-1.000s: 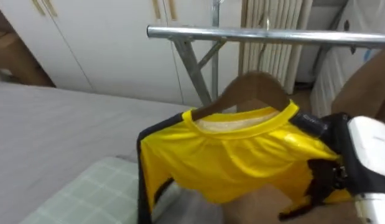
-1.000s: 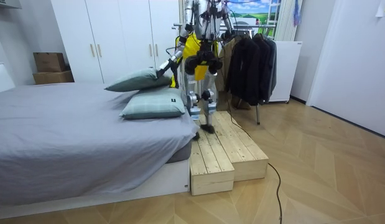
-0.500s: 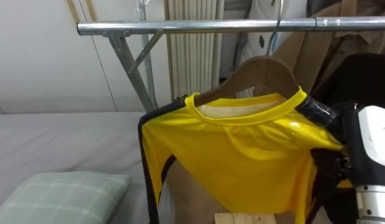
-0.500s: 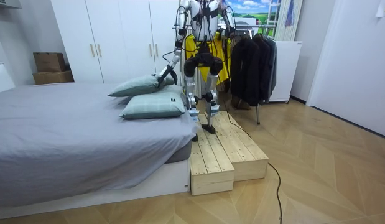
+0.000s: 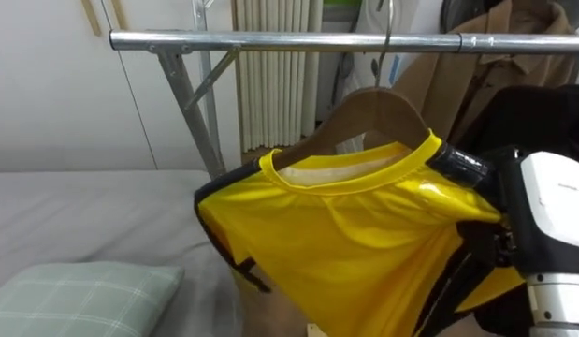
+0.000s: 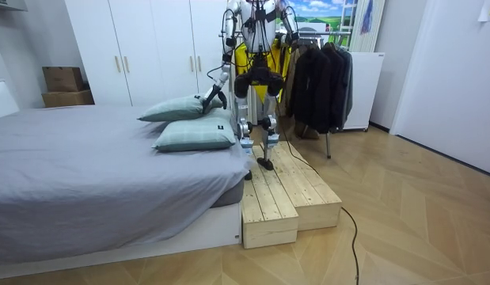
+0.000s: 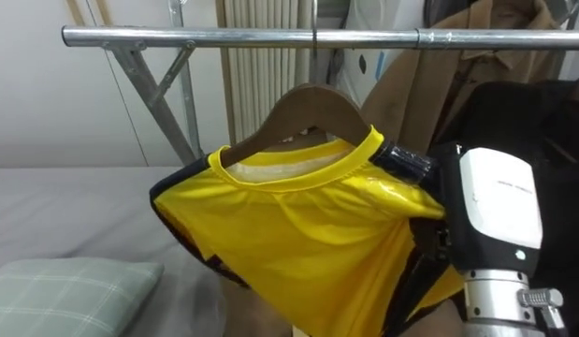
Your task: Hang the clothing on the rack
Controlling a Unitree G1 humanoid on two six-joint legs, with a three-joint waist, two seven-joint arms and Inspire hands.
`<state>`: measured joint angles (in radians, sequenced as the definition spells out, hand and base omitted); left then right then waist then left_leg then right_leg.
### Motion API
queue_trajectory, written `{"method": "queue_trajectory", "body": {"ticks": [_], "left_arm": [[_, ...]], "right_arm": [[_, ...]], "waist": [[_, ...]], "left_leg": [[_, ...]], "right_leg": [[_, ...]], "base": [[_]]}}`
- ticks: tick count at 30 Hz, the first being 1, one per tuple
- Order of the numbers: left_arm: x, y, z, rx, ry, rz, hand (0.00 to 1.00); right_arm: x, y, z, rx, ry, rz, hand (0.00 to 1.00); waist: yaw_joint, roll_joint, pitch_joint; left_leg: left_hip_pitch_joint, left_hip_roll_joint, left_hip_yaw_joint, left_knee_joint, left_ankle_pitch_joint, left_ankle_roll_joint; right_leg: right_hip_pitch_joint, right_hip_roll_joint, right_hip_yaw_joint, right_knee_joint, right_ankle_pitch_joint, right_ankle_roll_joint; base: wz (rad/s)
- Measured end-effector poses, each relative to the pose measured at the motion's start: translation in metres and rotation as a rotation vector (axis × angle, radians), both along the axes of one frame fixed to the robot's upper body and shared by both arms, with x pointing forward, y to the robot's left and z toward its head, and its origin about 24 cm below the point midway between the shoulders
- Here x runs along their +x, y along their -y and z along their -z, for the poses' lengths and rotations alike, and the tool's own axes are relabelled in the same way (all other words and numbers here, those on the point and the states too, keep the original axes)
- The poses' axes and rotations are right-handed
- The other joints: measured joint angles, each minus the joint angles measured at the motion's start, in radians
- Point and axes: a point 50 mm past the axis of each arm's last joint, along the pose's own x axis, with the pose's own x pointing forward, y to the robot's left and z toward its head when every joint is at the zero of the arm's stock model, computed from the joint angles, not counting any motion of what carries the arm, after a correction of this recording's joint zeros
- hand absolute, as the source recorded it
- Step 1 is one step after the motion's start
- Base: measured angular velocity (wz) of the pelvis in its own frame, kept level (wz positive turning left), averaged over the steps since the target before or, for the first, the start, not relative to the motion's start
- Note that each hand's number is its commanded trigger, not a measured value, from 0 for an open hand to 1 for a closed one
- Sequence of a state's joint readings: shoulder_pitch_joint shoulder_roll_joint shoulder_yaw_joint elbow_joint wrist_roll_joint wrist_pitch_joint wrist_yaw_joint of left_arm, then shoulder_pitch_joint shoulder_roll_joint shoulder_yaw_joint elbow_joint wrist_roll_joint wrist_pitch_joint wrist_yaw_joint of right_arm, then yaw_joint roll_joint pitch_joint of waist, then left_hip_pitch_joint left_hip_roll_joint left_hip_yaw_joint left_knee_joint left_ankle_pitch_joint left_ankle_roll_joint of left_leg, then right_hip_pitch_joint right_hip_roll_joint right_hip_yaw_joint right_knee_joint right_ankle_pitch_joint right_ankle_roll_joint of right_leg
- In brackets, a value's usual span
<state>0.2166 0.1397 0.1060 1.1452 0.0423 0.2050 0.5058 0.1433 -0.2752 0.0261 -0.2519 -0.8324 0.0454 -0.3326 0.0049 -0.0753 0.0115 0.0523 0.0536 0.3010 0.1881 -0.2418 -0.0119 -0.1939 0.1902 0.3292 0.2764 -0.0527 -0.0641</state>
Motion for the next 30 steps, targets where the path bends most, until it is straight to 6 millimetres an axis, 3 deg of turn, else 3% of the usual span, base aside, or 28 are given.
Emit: {"method": "queue_trajectory", "body": {"ticks": [15, 21, 30], "left_arm": [[0.000, -0.002, 0.000, -0.005, 0.000, 0.001, 0.00], [0.000, -0.003, 0.000, -0.008, 0.004, 0.003, 0.00], [0.003, -0.006, -0.002, 0.004, 0.025, 0.017, 0.00]], "right_arm": [[0.002, -0.001, 0.000, -0.006, -0.040, -0.023, 1.00], [0.009, -0.004, -0.009, -0.007, 0.000, -0.035, 1.00], [0.010, -0.004, -0.010, -0.011, 0.006, -0.039, 1.00]], "waist": [[0.003, -0.004, 0.0008], [0.003, -0.006, 0.0014], [0.004, -0.017, 0.0013]], "left_leg": [[0.010, 0.003, -0.004, -0.005, -0.001, -0.001], [0.009, 0.003, -0.011, -0.005, -0.001, -0.001], [0.006, 0.003, -0.042, -0.005, 0.000, -0.002]], "right_leg": [[0.018, 0.002, 0.000, -0.008, 0.002, -0.001], [0.019, 0.002, -0.003, -0.007, 0.002, -0.002], [0.029, -0.008, -0.035, -0.022, 0.000, -0.005]], "base": [[0.00], [0.01], [0.10]]}}
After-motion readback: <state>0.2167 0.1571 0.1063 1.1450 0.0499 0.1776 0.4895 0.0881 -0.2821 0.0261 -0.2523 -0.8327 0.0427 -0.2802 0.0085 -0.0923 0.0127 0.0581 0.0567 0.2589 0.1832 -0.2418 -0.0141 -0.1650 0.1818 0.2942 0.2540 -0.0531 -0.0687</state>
